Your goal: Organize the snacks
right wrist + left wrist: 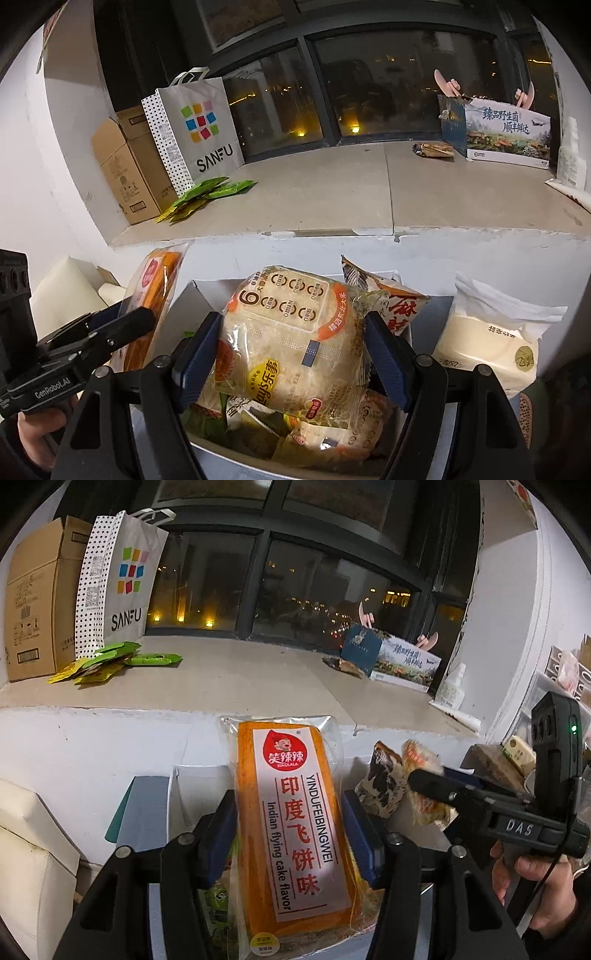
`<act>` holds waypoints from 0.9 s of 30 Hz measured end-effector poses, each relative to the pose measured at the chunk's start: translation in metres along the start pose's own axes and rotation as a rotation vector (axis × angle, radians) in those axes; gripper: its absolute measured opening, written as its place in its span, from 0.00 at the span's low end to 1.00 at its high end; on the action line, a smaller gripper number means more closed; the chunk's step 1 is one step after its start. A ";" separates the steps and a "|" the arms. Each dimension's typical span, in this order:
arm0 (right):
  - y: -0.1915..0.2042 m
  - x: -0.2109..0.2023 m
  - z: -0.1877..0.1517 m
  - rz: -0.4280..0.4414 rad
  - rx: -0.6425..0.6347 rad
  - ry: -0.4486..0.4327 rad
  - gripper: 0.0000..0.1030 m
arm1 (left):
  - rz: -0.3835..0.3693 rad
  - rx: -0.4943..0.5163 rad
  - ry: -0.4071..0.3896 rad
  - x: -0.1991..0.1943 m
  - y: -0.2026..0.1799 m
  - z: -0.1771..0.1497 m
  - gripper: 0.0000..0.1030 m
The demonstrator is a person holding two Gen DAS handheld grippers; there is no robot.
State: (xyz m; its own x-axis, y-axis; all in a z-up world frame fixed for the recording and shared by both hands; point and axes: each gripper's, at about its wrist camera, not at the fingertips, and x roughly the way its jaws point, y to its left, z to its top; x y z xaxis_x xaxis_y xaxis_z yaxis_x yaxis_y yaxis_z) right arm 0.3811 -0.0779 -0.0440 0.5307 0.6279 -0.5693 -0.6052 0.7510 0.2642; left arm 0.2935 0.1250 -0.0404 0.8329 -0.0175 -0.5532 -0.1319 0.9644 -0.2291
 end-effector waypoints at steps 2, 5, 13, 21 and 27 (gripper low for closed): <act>-0.002 -0.002 0.000 -0.015 0.004 -0.019 0.81 | 0.042 -0.030 0.003 0.001 0.006 0.000 1.00; -0.008 -0.001 0.001 -0.049 0.027 -0.005 1.00 | 0.034 -0.064 -0.004 -0.004 0.013 0.000 1.00; -0.006 -0.020 -0.005 -0.081 -0.004 -0.051 1.00 | 0.006 0.009 -0.104 -0.050 -0.001 -0.008 1.00; 0.037 -0.090 -0.030 -0.209 -0.189 -0.196 1.00 | 0.062 0.112 -0.219 -0.134 -0.035 -0.044 1.00; 0.061 -0.149 -0.065 -0.160 -0.194 -0.219 1.00 | -0.044 0.034 -0.228 -0.189 -0.041 -0.071 1.00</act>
State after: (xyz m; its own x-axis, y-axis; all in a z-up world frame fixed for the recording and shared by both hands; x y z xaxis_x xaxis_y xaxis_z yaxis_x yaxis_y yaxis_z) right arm 0.2263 -0.1390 0.0069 0.7300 0.5503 -0.4053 -0.5947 0.8037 0.0201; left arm 0.1035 0.0697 0.0173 0.9377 -0.0036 -0.3475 -0.0779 0.9723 -0.2202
